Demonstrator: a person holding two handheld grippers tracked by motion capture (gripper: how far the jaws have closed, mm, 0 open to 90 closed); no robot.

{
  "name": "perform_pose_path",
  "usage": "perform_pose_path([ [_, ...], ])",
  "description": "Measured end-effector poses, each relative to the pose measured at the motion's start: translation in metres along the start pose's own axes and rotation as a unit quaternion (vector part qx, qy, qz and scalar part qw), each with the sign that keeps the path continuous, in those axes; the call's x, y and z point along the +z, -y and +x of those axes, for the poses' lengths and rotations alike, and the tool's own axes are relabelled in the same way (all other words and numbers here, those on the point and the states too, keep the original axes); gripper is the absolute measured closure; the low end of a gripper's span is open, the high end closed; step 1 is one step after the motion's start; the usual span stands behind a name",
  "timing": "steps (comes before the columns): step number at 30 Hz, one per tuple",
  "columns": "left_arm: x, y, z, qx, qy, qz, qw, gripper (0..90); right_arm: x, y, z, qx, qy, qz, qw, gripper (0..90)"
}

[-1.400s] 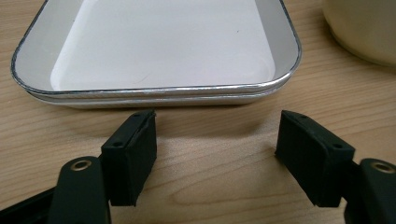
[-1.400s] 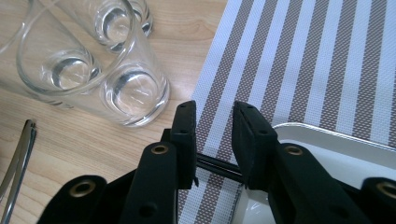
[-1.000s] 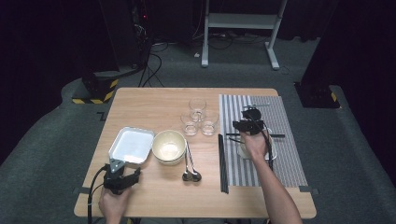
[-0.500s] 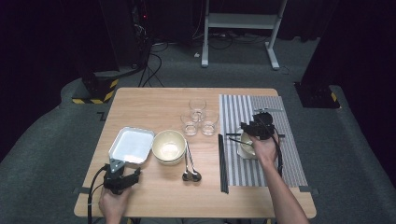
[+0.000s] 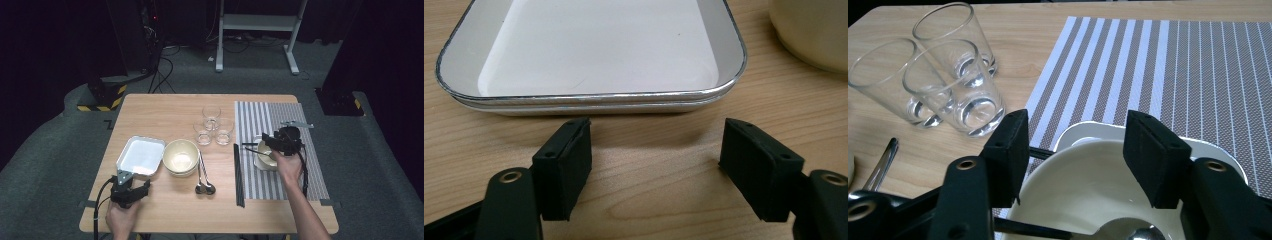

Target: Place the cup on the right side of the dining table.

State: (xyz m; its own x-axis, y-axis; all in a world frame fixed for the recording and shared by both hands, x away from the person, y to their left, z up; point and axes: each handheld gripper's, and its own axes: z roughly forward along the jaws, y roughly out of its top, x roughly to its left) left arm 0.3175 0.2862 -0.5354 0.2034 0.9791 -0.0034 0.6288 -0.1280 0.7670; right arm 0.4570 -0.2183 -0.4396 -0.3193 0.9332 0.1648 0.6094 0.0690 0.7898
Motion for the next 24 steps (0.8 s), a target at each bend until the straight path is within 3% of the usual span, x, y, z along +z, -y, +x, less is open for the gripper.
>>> perform_pose_path([
  [4,0.000,0.000,0.000,0.000,0.000,0.000,1.0000,28.9,-0.001,0.005,-0.003,-0.001,-0.011,0.002,0.9999,37.3],
  [7,0.000,0.000,0.000,0.000,0.000,0.000,1.0000,28.9,-0.003,0.008,-0.001,-0.001,0.018,-0.003,0.9998,29.5],
  [11,0.000,0.000,0.000,0.001,-0.001,0.000,1.0000,28.9,-0.006,0.012,-0.002,0.005,0.012,-0.003,0.9999,24.6],
  [24,0.000,0.000,0.000,0.001,-0.001,0.000,1.0000,28.9,-0.015,0.023,-0.002,-0.001,0.028,-0.013,0.9995,19.6],
])
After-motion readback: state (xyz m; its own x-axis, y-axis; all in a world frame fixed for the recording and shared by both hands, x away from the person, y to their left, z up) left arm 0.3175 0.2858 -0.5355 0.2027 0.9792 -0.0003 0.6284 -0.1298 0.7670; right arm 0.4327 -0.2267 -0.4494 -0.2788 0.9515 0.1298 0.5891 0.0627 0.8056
